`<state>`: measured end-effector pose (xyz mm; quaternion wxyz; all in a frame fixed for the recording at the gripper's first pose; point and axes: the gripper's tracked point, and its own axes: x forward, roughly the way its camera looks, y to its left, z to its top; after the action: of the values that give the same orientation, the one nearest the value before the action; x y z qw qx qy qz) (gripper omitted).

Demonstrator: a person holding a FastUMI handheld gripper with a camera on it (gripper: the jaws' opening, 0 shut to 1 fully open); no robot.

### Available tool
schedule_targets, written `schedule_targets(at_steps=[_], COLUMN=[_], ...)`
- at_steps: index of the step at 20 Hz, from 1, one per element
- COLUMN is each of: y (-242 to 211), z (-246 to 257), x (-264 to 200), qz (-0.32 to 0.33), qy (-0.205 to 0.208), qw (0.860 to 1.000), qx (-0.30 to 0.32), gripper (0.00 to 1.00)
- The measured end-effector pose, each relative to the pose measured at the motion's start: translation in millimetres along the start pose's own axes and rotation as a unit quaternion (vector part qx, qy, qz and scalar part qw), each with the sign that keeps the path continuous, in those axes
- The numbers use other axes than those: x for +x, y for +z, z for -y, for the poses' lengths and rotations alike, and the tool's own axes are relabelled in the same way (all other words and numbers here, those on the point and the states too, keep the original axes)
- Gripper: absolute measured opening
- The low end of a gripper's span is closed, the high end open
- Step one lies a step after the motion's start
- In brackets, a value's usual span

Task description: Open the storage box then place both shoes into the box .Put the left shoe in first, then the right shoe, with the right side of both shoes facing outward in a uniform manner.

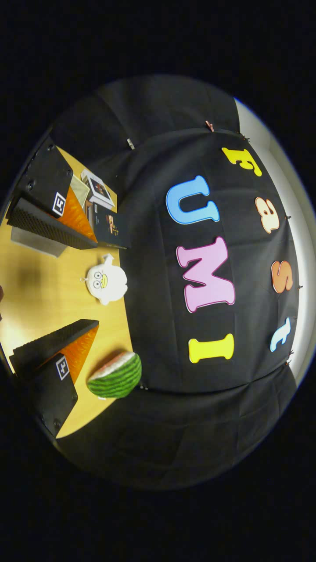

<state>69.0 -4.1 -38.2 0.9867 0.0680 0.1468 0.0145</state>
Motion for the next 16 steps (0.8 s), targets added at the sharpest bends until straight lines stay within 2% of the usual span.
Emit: schedule_targets(at_steps=[2, 5, 8, 11, 13, 16], y=[4, 10, 12, 14, 5, -20], z=[28, 58, 77, 89, 81, 59], x=[-4, -10, -19, -28, -37, -49], qz=[0.018, 0.041, 0.061, 0.108, 0.125, 0.101], qy=[-0.018, -0.023, -0.011, -0.001, 0.023, 0.085], qw=[0.999, 0.995, 0.991, 0.982, 0.978, 0.978], qx=[-0.043, -0.094, -0.122, -0.154, -0.164, -0.16], gripper=[0.98, 0.99, 0.98, 0.98, 0.98, 0.98])
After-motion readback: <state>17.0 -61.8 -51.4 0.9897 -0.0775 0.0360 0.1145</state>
